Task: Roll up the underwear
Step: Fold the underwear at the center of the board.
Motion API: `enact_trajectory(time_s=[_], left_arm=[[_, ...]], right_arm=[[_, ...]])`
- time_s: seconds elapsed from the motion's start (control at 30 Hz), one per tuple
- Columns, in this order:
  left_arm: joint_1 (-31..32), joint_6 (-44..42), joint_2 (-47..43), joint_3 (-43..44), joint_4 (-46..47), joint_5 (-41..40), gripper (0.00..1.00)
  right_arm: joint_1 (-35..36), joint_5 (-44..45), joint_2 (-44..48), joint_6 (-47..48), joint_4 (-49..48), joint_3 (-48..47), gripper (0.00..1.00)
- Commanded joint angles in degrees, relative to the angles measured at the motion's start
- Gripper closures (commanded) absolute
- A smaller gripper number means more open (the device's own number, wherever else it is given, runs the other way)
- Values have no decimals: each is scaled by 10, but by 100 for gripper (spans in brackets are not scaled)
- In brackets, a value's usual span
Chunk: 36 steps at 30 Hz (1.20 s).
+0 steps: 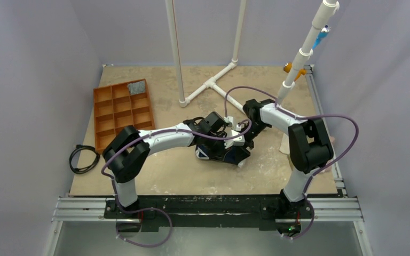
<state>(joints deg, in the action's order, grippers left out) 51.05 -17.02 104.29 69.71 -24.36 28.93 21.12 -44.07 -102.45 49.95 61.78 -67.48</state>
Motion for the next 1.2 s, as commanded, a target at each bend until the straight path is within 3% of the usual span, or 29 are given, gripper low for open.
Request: enact_trajectory(time_s=[0.0,0.47,0.93,1.17], left_arm=[[-15,32,21,15,-1,-35,100],[-38,42,7,-29,48,3,100],[-38,73,-26,-68,102,-34,100],[-38,79,-29,-66,100,-14,100]], right_arm=[[3,-40,4,30,54,-25,37],[-14,-28,5,17,40,-17,38],[-44,-63,-12,20,57,-18,38],[-44,-46,3,-36,1,-12,38]])
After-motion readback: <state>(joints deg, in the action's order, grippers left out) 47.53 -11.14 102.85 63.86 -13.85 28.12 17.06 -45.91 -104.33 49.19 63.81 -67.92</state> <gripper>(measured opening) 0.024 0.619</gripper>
